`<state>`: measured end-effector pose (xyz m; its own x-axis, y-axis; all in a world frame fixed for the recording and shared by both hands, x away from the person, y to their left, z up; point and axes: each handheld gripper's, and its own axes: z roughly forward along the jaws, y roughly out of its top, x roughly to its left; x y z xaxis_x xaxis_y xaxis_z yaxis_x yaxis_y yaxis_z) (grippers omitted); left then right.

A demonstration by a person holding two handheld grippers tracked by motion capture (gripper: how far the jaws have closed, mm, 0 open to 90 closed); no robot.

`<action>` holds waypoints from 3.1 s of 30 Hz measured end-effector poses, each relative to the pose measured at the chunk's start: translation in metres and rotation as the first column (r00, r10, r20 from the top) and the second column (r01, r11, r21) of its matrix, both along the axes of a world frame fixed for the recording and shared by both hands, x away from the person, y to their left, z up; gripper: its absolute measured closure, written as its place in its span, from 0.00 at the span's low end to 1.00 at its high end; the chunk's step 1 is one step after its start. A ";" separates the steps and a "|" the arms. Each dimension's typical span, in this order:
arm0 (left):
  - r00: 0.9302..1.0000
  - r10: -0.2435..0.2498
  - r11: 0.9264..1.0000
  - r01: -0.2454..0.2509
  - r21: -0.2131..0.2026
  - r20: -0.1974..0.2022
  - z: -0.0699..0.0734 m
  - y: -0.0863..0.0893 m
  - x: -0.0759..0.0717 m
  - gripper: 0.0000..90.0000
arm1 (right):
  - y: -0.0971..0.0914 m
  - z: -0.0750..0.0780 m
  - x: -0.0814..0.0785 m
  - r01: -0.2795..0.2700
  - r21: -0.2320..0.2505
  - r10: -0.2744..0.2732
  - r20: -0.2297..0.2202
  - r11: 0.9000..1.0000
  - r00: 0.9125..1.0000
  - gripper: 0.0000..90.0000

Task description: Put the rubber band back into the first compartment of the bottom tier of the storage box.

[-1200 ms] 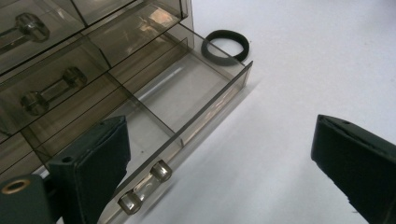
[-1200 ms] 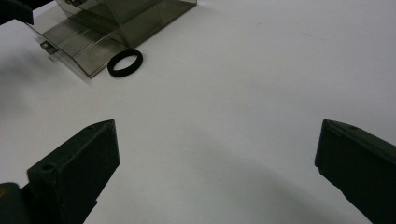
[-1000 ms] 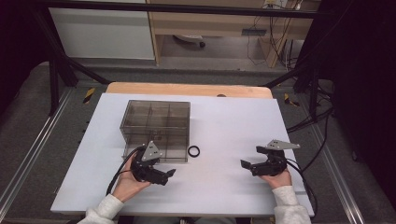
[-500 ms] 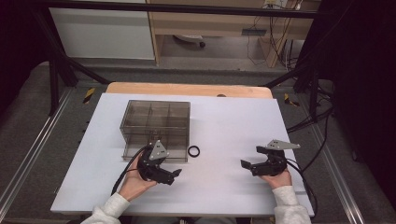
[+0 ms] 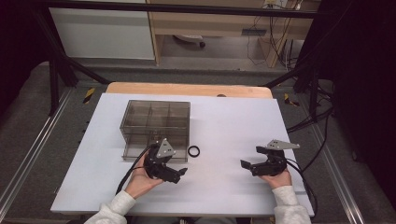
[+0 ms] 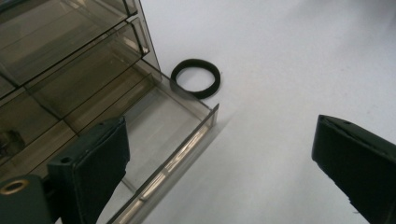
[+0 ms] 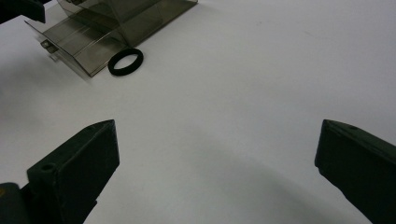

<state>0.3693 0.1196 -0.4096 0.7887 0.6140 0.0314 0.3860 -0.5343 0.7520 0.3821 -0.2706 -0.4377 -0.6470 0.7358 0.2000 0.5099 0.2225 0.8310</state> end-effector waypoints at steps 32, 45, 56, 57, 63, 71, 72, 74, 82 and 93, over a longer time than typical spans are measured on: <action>1.000 -0.002 1.000 0.002 0.030 -0.013 -0.002 -0.035 0.019 0.09 | 0.000 0.000 0.000 -0.001 0.000 0.001 0.000 1.000 1.000 0.00; 1.000 0.000 0.999 0.001 0.039 -0.024 -0.003 -0.047 0.027 0.17 | 0.000 0.000 0.000 -0.002 0.000 0.002 0.000 1.000 1.000 0.00; 1.000 0.009 0.999 -0.008 0.048 -0.028 -0.005 -0.055 0.034 0.29 | 0.000 0.000 0.000 -0.003 0.000 0.003 0.001 1.000 1.000 0.00; 1.000 0.008 0.999 -0.006 0.051 -0.030 -0.006 -0.056 0.035 0.30 | 0.000 0.000 0.000 -0.002 0.001 0.002 0.001 1.000 1.000 0.00; 0.999 0.018 0.998 -0.015 0.067 -0.043 -0.011 -0.060 0.039 0.38 | 0.000 0.000 0.000 -0.003 0.002 0.003 0.001 1.000 1.000 0.00; 0.997 0.030 0.998 -0.025 0.064 -0.067 -0.017 -0.062 0.045 0.48 | -0.001 0.000 0.000 -0.004 0.003 0.004 0.001 1.000 1.000 0.00; 0.997 0.028 0.998 -0.024 0.065 -0.071 -0.017 -0.062 0.045 0.49 | 0.000 0.000 0.000 -0.004 0.003 0.004 0.002 1.000 1.000 0.00; 0.997 0.030 0.998 -0.026 0.061 -0.074 -0.019 -0.063 0.045 0.51 | 0.000 0.000 0.000 -0.004 0.003 0.004 0.001 1.000 1.000 0.00; 0.995 0.037 0.997 -0.031 0.070 -0.092 -0.024 -0.067 0.048 0.60 | 0.000 0.000 0.000 -0.004 0.003 0.004 0.001 1.000 1.000 0.00; 0.993 0.048 0.996 -0.040 0.083 -0.103 -0.029 -0.068 0.051 0.69 | 0.000 0.000 0.000 -0.005 0.002 0.005 0.001 1.000 1.000 0.00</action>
